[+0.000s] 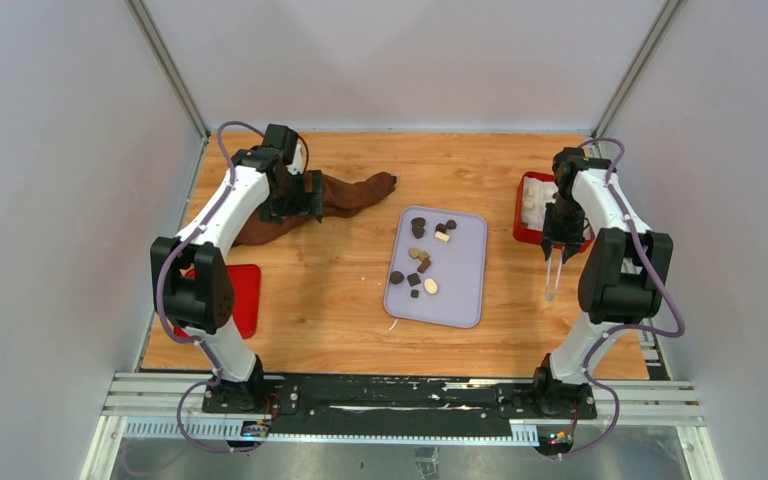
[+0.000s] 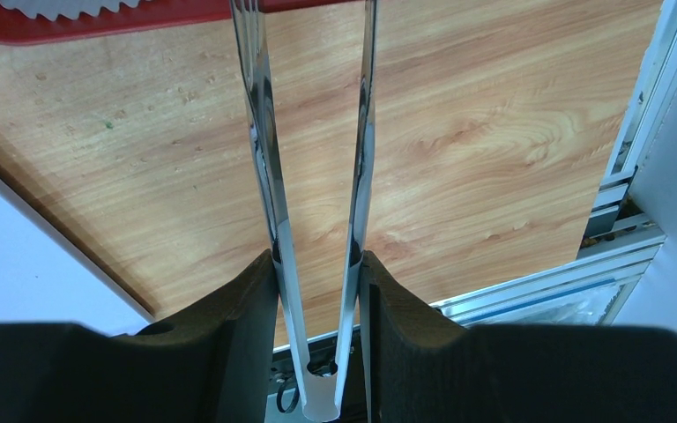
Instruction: Pack the chocolate
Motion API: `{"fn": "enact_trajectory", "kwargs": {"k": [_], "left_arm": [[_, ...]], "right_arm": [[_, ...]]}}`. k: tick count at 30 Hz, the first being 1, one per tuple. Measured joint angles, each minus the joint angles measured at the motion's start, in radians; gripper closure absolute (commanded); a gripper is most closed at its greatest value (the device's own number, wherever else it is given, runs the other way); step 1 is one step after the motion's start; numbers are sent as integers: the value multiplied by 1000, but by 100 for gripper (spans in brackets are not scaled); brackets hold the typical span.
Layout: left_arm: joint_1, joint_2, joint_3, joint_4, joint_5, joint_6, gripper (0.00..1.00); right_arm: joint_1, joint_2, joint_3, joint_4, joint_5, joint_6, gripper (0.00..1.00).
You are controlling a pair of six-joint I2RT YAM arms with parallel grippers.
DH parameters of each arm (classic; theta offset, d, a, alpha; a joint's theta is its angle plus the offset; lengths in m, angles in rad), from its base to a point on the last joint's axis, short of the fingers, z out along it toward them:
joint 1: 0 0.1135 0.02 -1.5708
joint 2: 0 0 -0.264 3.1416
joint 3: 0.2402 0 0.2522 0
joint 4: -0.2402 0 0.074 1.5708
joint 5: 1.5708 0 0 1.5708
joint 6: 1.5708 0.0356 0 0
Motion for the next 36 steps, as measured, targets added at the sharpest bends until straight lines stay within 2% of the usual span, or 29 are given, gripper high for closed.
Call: {"fn": "enact_trajectory", "kwargs": {"k": [6, 32, 36], "left_arm": [[0, -1, -1, 0, 0, 0, 0], [0, -110, -97, -4, 0, -4, 0], [0, -121, -106, -4, 0, -7, 0]], "right_arm": [[0, -37, -32, 0, 0, 0, 60], [0, -89, -73, 9, -8, -21, 58], [0, -93, -80, 11, -16, -24, 55]]}}
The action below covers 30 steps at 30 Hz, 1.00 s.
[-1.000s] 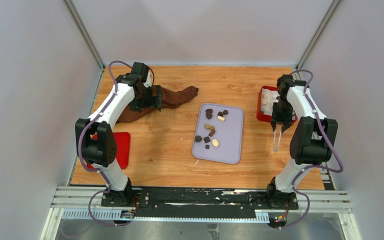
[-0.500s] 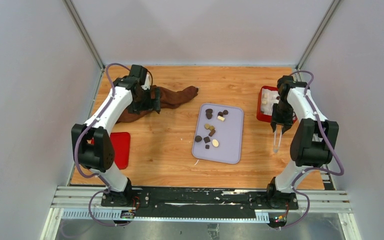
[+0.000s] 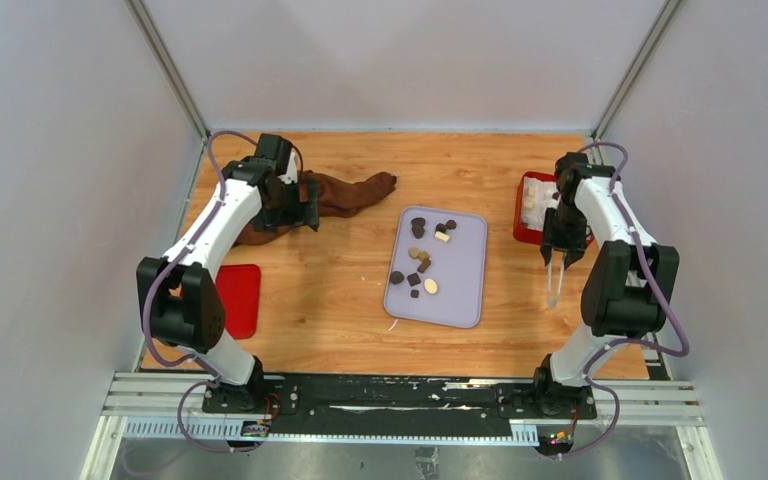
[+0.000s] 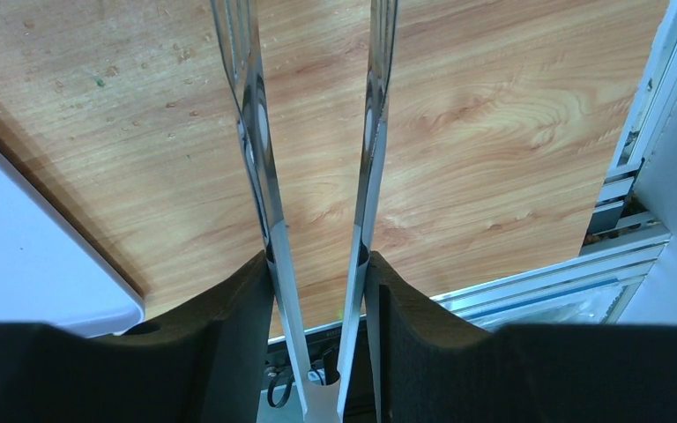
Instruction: Pack the chocolate
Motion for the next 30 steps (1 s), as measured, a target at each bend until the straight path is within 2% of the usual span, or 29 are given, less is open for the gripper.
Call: {"fn": "enact_trajectory", "kwargs": {"k": [6, 11, 16, 22, 24, 30], "left_arm": [[0, -13, -8, 0, 0, -1, 0], [0, -19, -9, 0, 0, -1, 0], [0, -24, -10, 0, 0, -1, 0], [0, -29, -10, 0, 0, -1, 0], [0, -29, -10, 0, 0, -1, 0], [0, -29, -11, 0, 0, -1, 0]], "right_arm": [[0, -14, -16, 9, -9, -2, 58], [0, -29, -16, 11, -14, -5, 80], [0, -55, -15, 9, -36, -9, 92], [49, -79, 50, -29, -103, -12, 92], [121, -75, 90, -43, -122, -15, 90], [421, 1, 174, -72, -178, -28, 71]]}}
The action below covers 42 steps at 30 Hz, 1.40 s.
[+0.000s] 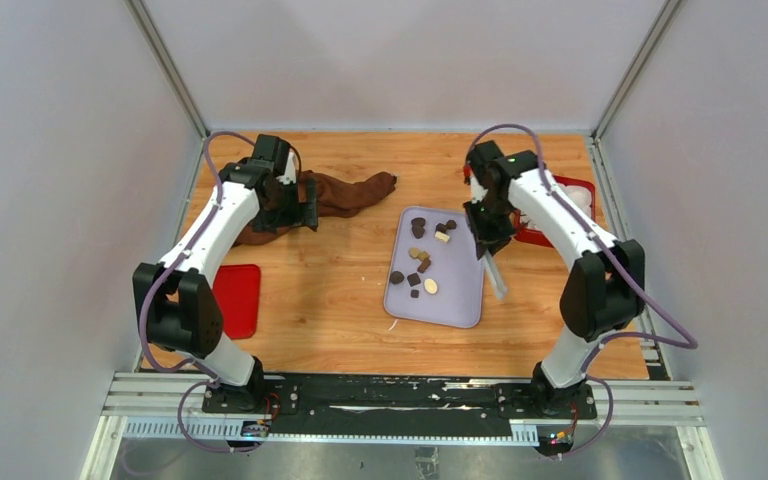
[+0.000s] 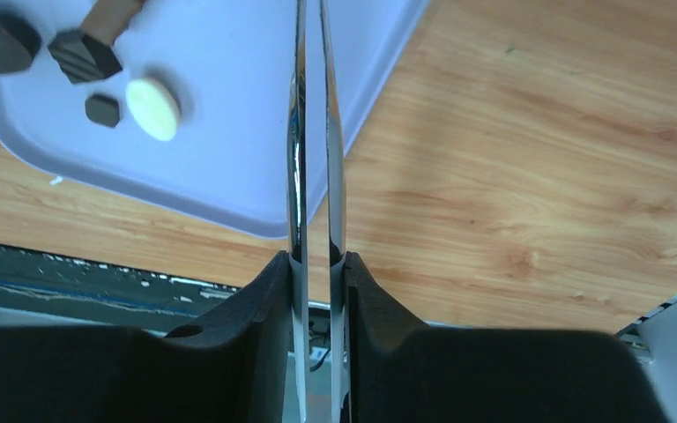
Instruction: Pack the chocolate
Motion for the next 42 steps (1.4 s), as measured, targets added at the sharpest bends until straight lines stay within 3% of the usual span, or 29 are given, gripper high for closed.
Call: {"fn": "enact_trajectory", "kwargs": {"k": [6, 23, 35, 39, 42], "left_arm": [[0, -22, -31, -1, 0, 0, 0], [0, -45, -55, -3, -15, 0, 0], [0, -45, -55, -3, -16, -4, 0], [0, -45, -55, -3, -16, -5, 0], [0, -45, -55, -3, -16, -7, 0]], "right_arm": [[120, 112, -10, -31, -24, -6, 68], [145, 193, -50, -36, -4, -55, 59], [154, 288, 56, -23, 21, -69, 57], [158, 317, 93, -16, 21, -76, 62], [159, 323, 94, -15, 21, -80, 76]]}}
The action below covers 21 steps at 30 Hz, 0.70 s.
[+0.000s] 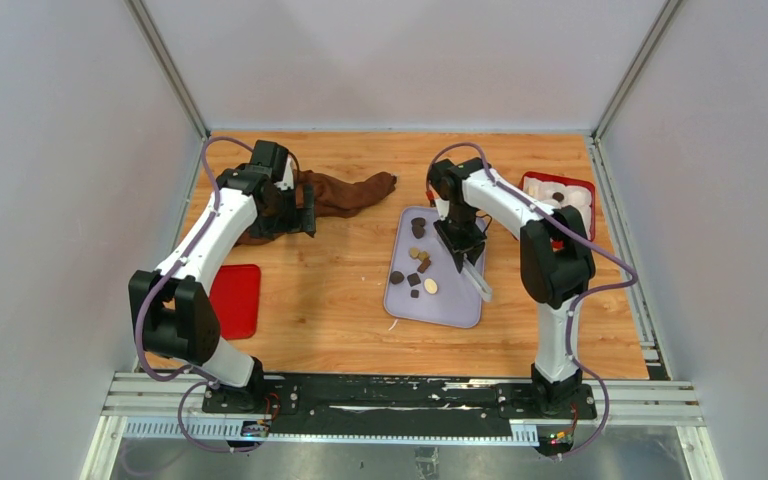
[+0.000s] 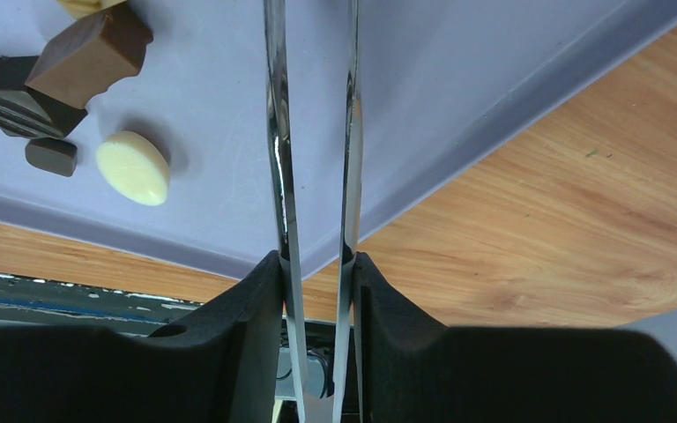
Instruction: Pack the chocolate
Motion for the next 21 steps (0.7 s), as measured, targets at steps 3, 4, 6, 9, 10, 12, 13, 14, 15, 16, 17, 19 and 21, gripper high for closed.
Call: {"fn": "enact_trajectory", "kwargs": {"k": [3, 4, 6, 9, 10, 12, 13, 14, 15, 16, 17, 19, 21], "left_arm": [[0, 0, 0, 0, 0, 0, 0], [0, 0, 0, 0, 0, 0, 0], [0, 0, 0, 0, 0, -1, 0], [0, 0, 0, 0, 0, 0, 0], [0, 0, 1, 0, 0, 0, 0], [0, 0, 1, 0, 0, 0, 0], [0, 0, 1, 0, 0, 0, 0], [0, 0, 2, 0, 0, 0, 0], [0, 1, 3, 0, 0, 0, 0], [0, 2, 3, 0, 0, 0, 0], [0, 2, 5, 0, 0, 0, 0], [0, 5, 8, 0, 0, 0, 0], [0, 10, 14, 0, 0, 0, 0]], "right_arm": [[3, 0, 0, -1, 0, -5, 88], [3, 0, 0, -1, 0, -6, 92], [5, 0, 0, -1, 1, -6, 97], [7, -5, -3, -5, 1, -6, 100], [8, -9, -7, -6, 1, -6, 100], [10, -21, -17, -8, 1, -6, 100], [10, -39, -30, -10, 1, -6, 100], [11, -52, -39, -15, 2, -6, 100], [11, -74, -53, -20, 4, -5, 100], [11, -95, -65, -25, 10, -4, 100], [11, -121, -79, -30, 20, -1, 100], [8, -169, -102, -35, 37, 6, 100], [-5, -228, -131, -42, 47, 16, 100]]}}
